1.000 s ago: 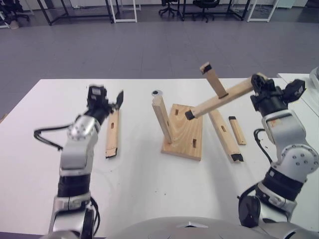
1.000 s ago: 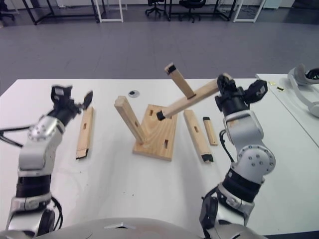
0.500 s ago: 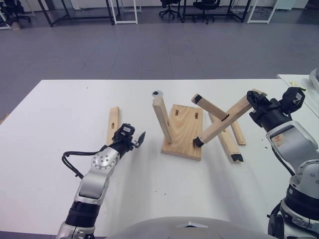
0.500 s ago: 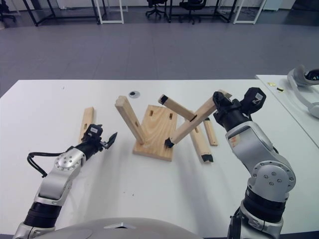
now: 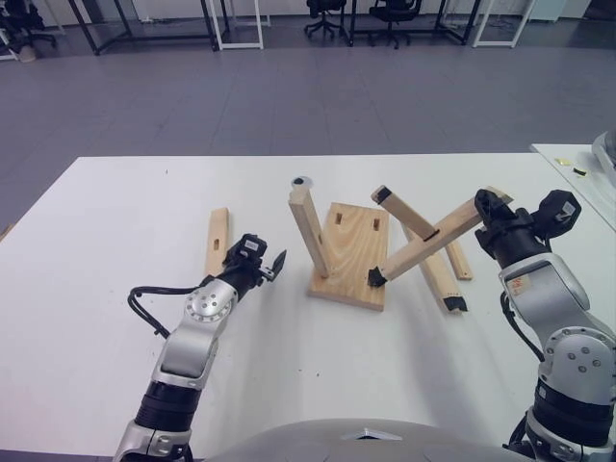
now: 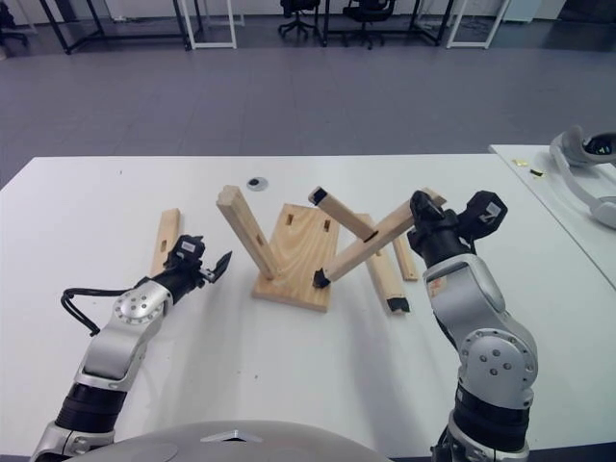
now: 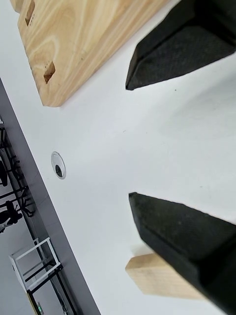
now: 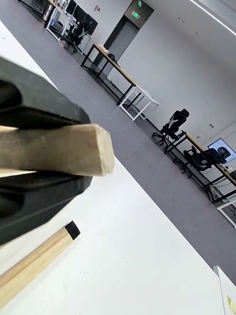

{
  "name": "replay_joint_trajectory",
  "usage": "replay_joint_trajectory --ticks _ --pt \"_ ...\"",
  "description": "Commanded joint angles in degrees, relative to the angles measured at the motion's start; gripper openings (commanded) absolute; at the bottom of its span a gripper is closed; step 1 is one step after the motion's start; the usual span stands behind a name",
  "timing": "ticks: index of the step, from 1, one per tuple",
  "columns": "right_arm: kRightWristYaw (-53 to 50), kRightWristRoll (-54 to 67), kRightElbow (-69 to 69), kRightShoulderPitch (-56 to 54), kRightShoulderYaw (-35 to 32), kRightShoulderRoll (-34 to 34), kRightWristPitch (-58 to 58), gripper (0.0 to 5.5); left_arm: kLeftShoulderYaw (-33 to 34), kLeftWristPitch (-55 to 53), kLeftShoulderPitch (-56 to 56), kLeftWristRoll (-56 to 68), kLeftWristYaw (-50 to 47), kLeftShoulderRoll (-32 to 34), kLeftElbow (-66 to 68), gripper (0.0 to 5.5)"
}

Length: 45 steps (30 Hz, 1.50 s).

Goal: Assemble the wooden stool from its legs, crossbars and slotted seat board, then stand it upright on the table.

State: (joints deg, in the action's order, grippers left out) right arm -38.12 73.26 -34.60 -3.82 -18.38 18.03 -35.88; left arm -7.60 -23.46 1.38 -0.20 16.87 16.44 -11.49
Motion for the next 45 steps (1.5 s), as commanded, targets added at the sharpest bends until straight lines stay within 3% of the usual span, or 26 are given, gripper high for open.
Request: replay_joint_trajectory --ticks 1,13,19,29,35,45 --pt "2.5 -9.9 -0.7 1.2 3.9 4.3 -2.4 1.01 0.7 -1.0 1.2 0.0 -0.5 -0.5 0.5 3.81" --pt "25.1 -33.6 7.8 3.4 10.0 4.1 11.8 1.01 1.6 -2.1 2.6 0.2 -1.1 -2.3 0.4 3.81" --pt "25.7 -43.1 5.5 7.2 13.5 0.3 14.9 1.01 1.4 -4.1 3.7 0.2 -1.3 -3.1 -1.2 3.81" --pt "31.6 -40.5 11.1 11.7 8.2 -7.9 19.5 1.01 1.4 -4.2 5.1 0.2 0.1 -2.0 0.0 3.81" --pt "36.0 -45.0 13.2 15.1 10.9 -8.9 22.3 1.01 1.3 -4.8 6.0 0.1 1.3 -1.2 0.1 3.81" --pt "39.9 -49.3 14.2 13.6 13.8 -7.4 22.8 1.01 1.9 -16.0 22.6 11.4 1.8 -7.7 -29.2 3.81"
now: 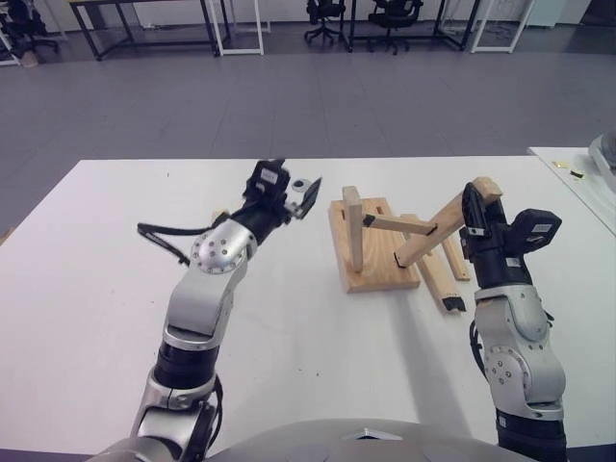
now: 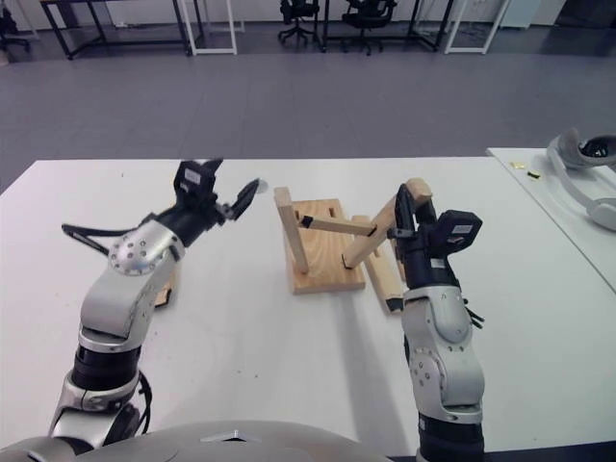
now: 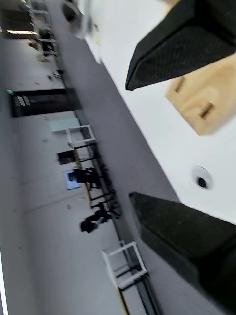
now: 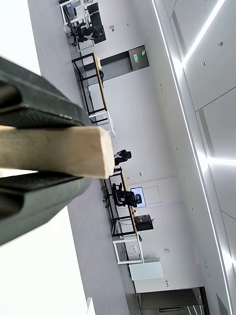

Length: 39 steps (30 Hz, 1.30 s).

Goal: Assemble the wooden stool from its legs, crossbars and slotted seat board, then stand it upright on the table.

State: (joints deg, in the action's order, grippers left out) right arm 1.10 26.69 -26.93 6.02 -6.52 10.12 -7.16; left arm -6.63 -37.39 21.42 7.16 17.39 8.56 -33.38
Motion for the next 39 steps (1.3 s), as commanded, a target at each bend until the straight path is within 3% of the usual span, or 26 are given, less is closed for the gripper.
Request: replay_joint_trajectory --ticks 1,8,14,29,39 --pt "0.6 -2.7 6.8 3.5 1.8 0.5 -6.2 1.01 1.1 -1.8 1.9 4.8 2.0 0.9 -8.5 3.81" --pt "2.5 -1.5 10.5 2.7 0.8 0.7 -6.5 1.01 -4.8 2.2 -1.6 -0.1 3.9 7.9 -3.8 3.81" --pt "3.9 -2.9 11.2 2.7 2.5 0.2 -5.4 1.01 -7.7 2.2 0.7 -2.0 4.8 9.0 -1.5 3.81" --pt "6.8 -3.9 14.0 6.4 3.0 0.8 0.3 1.01 -7.1 -1.2 -3.5 -1.2 6.2 12.9 5.2 3.81" --pt "4.8 -7.7 12.3 5.6 5.2 3.2 -3.0 1.01 -8.1 -1.5 -3.9 -0.5 5.6 12.4 2.4 3.81"
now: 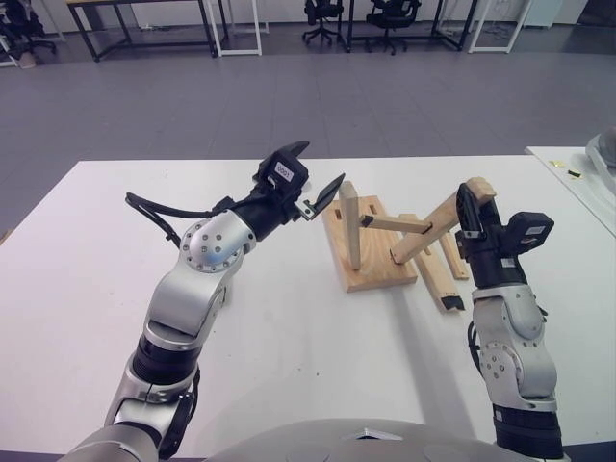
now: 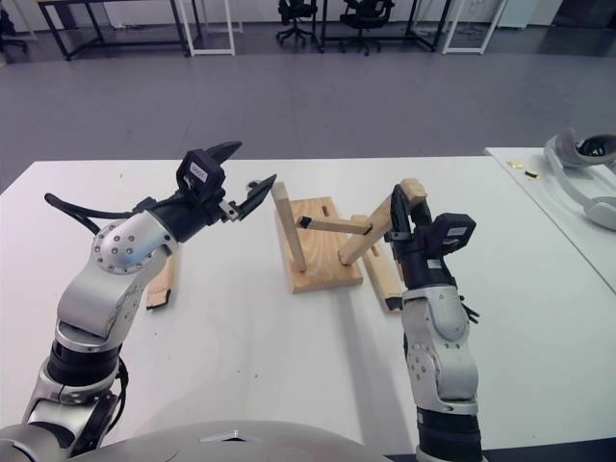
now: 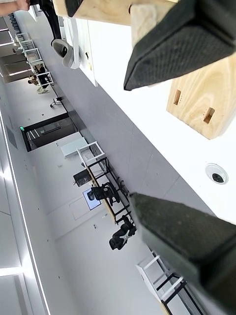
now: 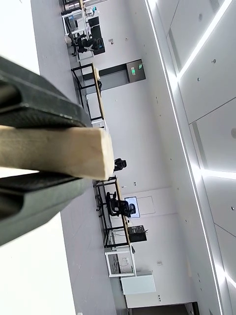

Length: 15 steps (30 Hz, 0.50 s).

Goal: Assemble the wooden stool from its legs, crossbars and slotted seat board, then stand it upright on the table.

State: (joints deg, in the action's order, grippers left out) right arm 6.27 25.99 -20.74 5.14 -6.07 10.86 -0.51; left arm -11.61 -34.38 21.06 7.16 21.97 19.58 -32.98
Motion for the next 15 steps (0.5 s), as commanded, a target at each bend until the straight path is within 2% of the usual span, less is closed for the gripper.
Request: replay_joint_trajectory --ticks 1,2,10,13,15 --pt "0.0 -6.8 5.0 6.4 5.7 2.7 -10.6 1.01 -3.5 -4.7 -3.7 -0.6 0.9 1.2 1.5 3.81" --pt "0.4 -6.4 4.0 6.3 6.3 3.0 -11.0 1.44 -3.9 -4.7 -3.7 -0.7 0.8 1.1 1.2 3.81" --pt "2.7 -4.3 -1.0 4.5 3.7 1.3 -10.4 2.88 -4.6 -5.3 -3.6 -1.3 0.2 0.6 0.4 3.81" --pt "3.1 -4.2 -3.6 6.1 1.2 1.7 -9.6 2.94 -4.5 -5.1 -3.4 -1.6 0.1 0.8 0.5 3.81" --pt "2.5 -3.1 -6.5 7.6 -3.8 2.7 -9.3 2.94 -4.0 -5.1 -3.1 -1.7 0.0 1.0 0.6 3.81"
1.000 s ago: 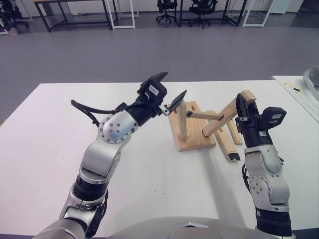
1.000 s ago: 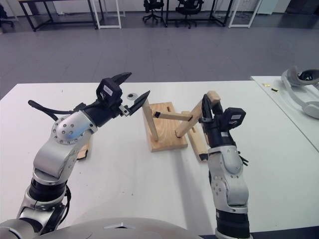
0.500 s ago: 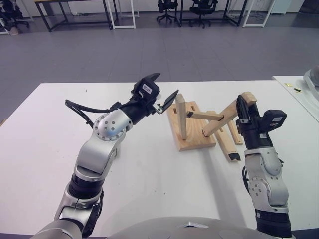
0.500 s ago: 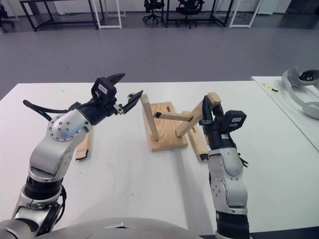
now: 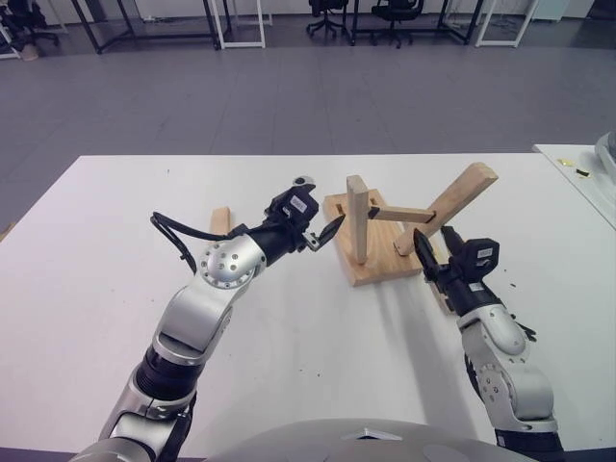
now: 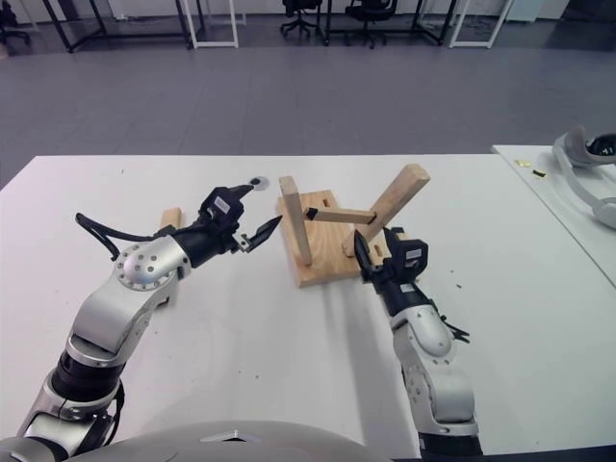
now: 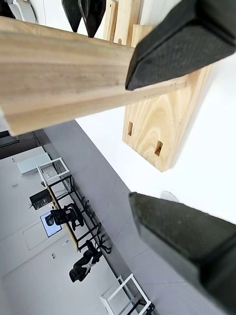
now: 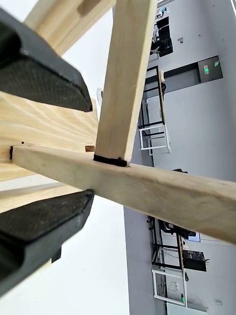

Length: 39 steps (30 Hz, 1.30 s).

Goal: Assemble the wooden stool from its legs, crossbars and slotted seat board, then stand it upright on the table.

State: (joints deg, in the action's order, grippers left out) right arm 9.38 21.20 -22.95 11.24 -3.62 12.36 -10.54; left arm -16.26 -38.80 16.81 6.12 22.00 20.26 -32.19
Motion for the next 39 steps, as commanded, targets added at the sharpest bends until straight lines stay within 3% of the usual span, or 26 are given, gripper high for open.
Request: replay_joint_trajectory --ticks 1,3,5,7,9,11,13,16,20,25,31,35,39 --pt "-0.9 2.9 -6.1 1.7 -9.4 2.0 0.5 2.94 1.1 -0.8 1.0 -0.8 -0.3 0.4 -0.4 3.81" --pt "-2.0 6.0 -11.1 -1.3 -15.2 5.0 -1.7 2.94 2.3 -1.3 0.5 -1.1 -1.0 0.8 -1.0 3.81" --pt "-4.0 8.4 -15.0 -10.1 -16.4 8.7 -5.9 2.94 3.9 -1.8 0.8 -1.9 -2.2 1.1 -1.5 3.81" --pt "-4.2 0.6 -17.3 -19.7 -9.6 13.9 -10.2 2.94 5.4 -1.5 3.9 -2.5 -3.6 0.6 -1.0 3.81" --pt "-2.2 -12.8 -16.8 -28.5 4.3 18.5 -13.8 2.94 7.2 -1.5 8.2 -1.9 -4.9 -1.8 -0.1 3.81" --pt "-1.4 -19.4 -13.9 -33.2 14.2 17.9 -18.0 2.94 7.3 -1.5 11.8 -0.8 -5.0 -4.0 1.2 3.81" --pt "-0.5 -23.2 -10.6 -34.6 21.0 16.4 -23.8 2.94 4.2 -0.7 14.7 -0.9 -3.5 -5.1 3.0 3.81" --pt "1.0 -25.3 -10.0 -33.8 25.4 15.6 -32.2 2.94 -1.0 -0.7 16.3 -1.2 -0.7 -5.6 3.8 3.81" --pt "0.6 -26.3 -9.6 -31.4 25.0 12.5 -37.9 2.94 -5.4 -0.7 13.6 -3.0 0.7 -4.1 5.2 3.81" --pt "5.3 -18.1 -12.5 -28.9 18.7 7.8 -44.4 2.94 -4.3 -0.6 11.9 -2.9 0.2 -4.3 6.6 3.81" --pt "6.5 -14.2 -9.2 -39.1 8.8 6.4 -46.3 2.94 -2.0 0.7 13.8 -2.0 -1.4 -8.1 9.2 3.81" --pt "4.8 -18.1 -3.4 -43.5 12.5 6.8 -41.9 2.94 -0.9 0.9 13.7 -0.8 -1.6 -10.3 9.4 3.81" --pt "6.2 -18.3 -1.5 -41.4 16.6 6.7 -45.3 2.94 -0.5 0.6 12.7 -0.7 -1.7 -10.6 9.3 3.81"
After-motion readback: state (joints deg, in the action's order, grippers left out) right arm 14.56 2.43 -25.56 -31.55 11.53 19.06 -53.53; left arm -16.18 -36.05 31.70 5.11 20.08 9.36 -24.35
